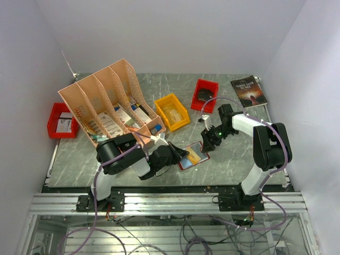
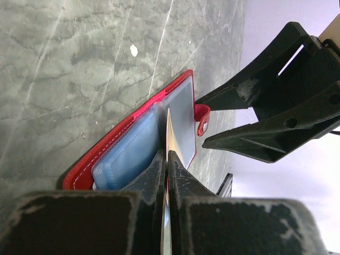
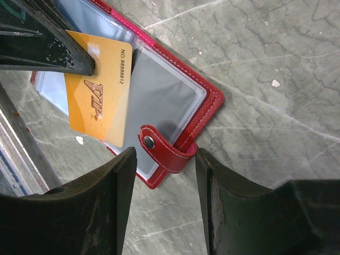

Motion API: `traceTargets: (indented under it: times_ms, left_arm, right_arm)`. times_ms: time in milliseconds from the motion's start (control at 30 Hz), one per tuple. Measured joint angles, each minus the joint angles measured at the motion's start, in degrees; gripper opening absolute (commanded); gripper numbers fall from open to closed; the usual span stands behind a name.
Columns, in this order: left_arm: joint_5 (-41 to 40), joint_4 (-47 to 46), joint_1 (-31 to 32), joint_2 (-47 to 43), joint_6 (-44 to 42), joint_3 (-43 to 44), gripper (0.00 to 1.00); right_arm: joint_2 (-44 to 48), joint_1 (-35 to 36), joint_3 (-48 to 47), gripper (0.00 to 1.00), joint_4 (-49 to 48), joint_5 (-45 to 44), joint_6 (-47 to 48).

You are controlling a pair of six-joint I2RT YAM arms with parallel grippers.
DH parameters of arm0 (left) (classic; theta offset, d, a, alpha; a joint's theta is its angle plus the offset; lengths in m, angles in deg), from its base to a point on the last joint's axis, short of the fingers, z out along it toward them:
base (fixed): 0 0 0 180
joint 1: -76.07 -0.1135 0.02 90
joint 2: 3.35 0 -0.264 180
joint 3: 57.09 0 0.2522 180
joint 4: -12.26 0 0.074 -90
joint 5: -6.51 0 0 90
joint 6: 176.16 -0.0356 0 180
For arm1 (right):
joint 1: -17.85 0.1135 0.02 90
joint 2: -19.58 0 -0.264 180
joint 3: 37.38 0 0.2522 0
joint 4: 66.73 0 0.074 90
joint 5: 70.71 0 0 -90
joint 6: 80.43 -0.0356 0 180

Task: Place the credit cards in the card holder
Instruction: Insert the credit card into the card holder.

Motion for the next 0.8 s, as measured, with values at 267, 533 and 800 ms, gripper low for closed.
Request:
traceTargets:
  times_ms: [267,533,800]
  left_arm:
    - [1.3,1.7,-0.6,-0.3,0.0,0.9,0.07]
    - [2.8,3.0,-0.8,-0.3,0.7,1.6,0.07]
    - [3.1,4.5,-0.9,-1.1,1.3,1.7,0.07]
  right_arm:
    - [0.0,0.0,0.0,0.49,0.0,0.0,0.0]
    - [0.0,0.0,0.0,0.49,0.0,0.0,0.0]
    - [-0.1,0.0,0.0,0.46,0.0,0.0,0.0]
